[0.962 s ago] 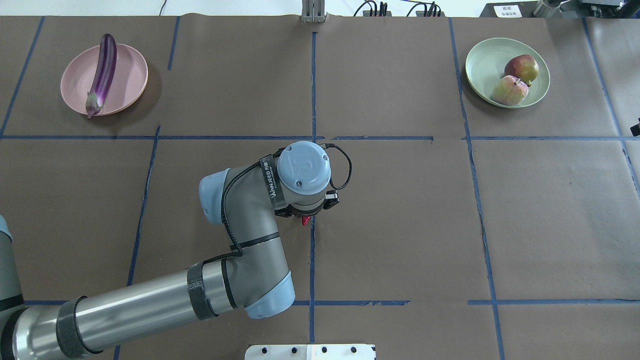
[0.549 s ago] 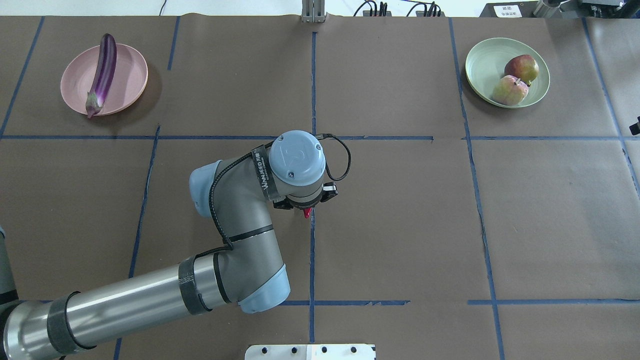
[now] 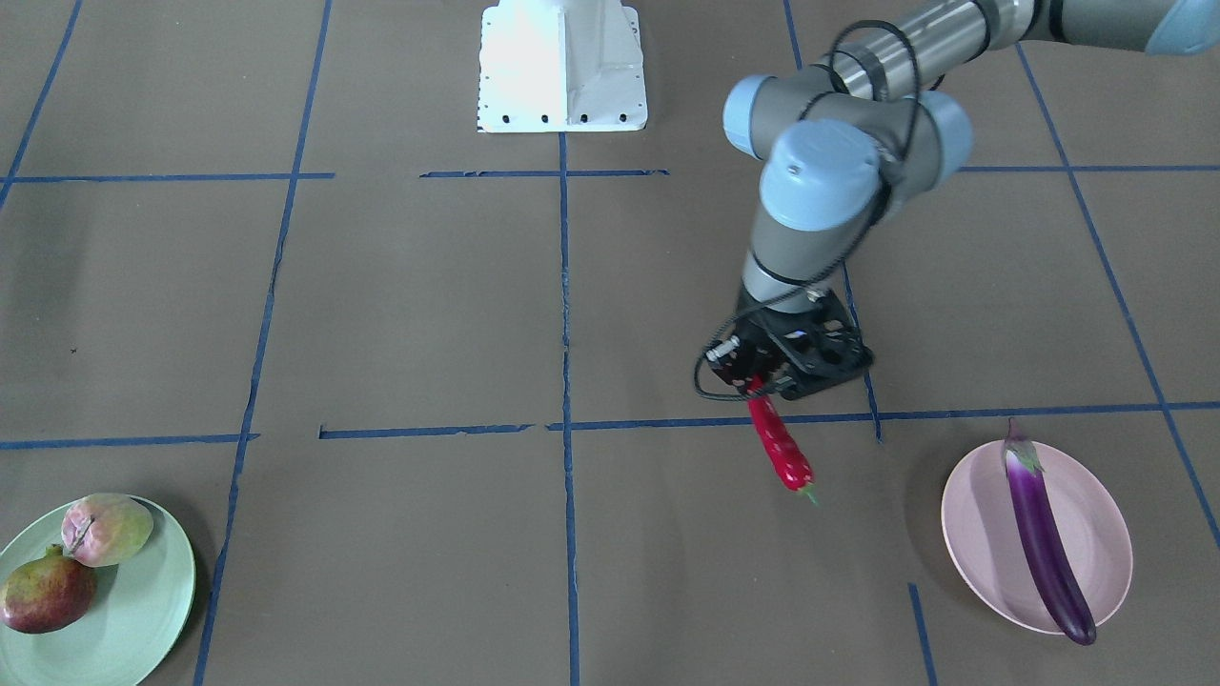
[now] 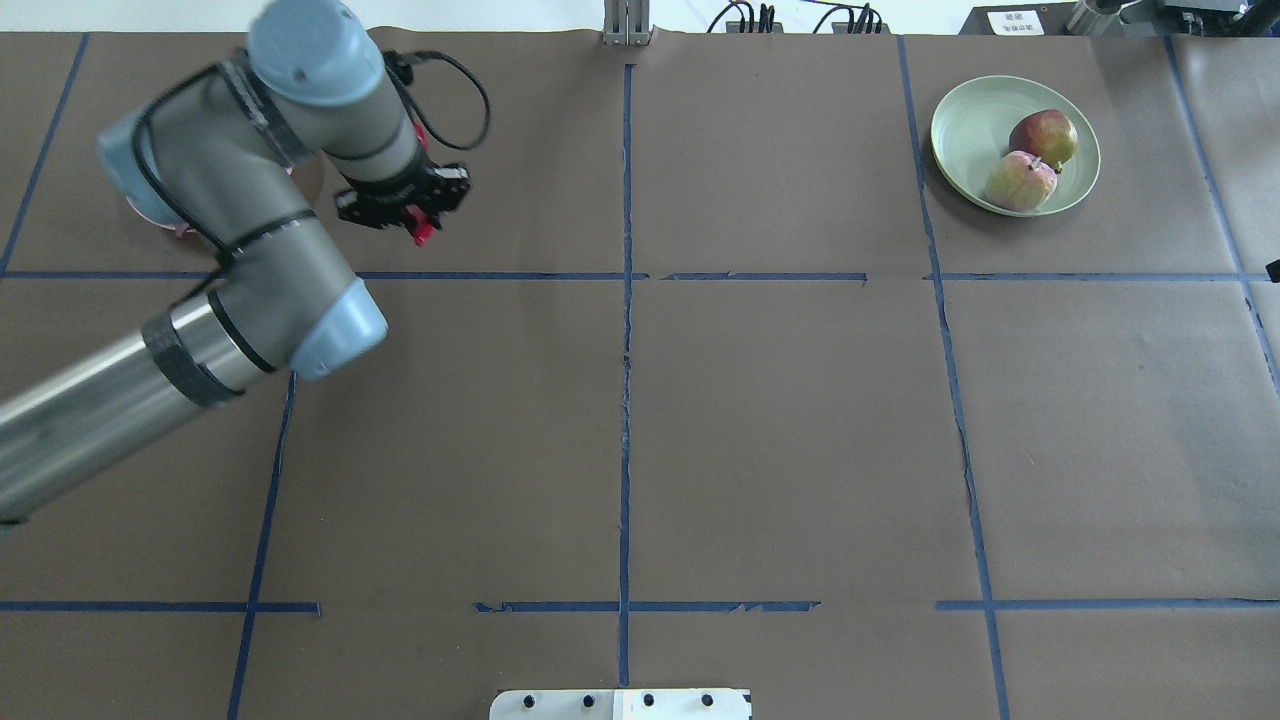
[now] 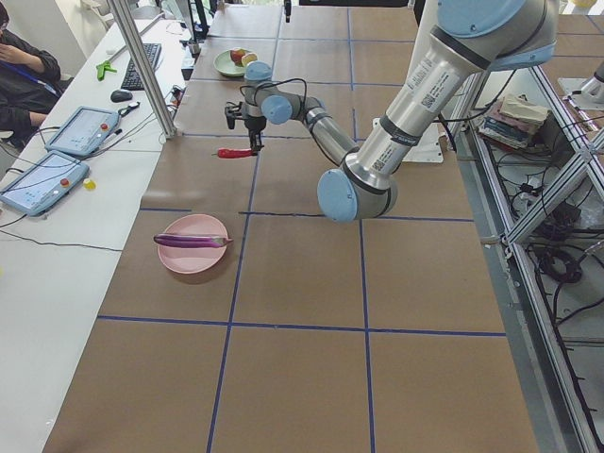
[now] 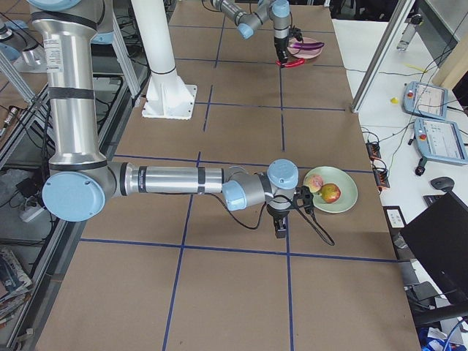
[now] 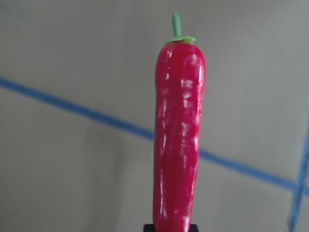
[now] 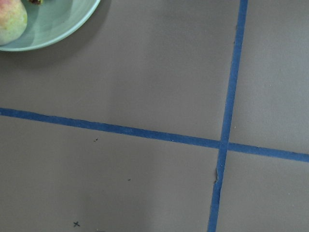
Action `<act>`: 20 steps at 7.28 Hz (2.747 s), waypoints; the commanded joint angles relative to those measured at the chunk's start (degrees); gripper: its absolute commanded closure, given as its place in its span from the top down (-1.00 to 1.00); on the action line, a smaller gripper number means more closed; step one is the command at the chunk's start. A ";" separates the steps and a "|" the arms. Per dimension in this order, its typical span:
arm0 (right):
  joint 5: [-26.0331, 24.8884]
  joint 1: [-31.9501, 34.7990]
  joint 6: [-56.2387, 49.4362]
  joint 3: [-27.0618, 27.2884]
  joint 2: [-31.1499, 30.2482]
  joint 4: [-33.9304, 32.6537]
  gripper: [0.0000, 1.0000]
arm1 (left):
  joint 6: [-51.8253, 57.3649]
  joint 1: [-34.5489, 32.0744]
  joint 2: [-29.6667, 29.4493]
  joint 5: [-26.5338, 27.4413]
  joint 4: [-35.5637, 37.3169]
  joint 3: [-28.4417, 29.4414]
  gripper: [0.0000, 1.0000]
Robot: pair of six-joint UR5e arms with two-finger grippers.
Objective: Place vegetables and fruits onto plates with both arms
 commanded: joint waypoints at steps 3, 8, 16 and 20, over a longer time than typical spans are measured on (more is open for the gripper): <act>0.08 0.00 -0.10 0.67 -0.79 0.28 1.00 | 31.14 -16.03 0.71 -5.47 -10.14 23.37 -1.00; -0.01 0.00 -0.19 0.67 -0.87 0.28 1.00 | 31.61 -15.61 1.49 -10.86 -20.67 29.70 1.00; -0.70 8.06 -15.69 23.05 -12.39 -27.95 1.00 | 70.44 -34.13 28.88 -21.02 7.43 -6.56 1.00; -2.47 8.44 -16.09 22.64 -12.56 -28.73 1.00 | 73.19 -37.05 44.90 -21.19 7.10 -13.02 1.00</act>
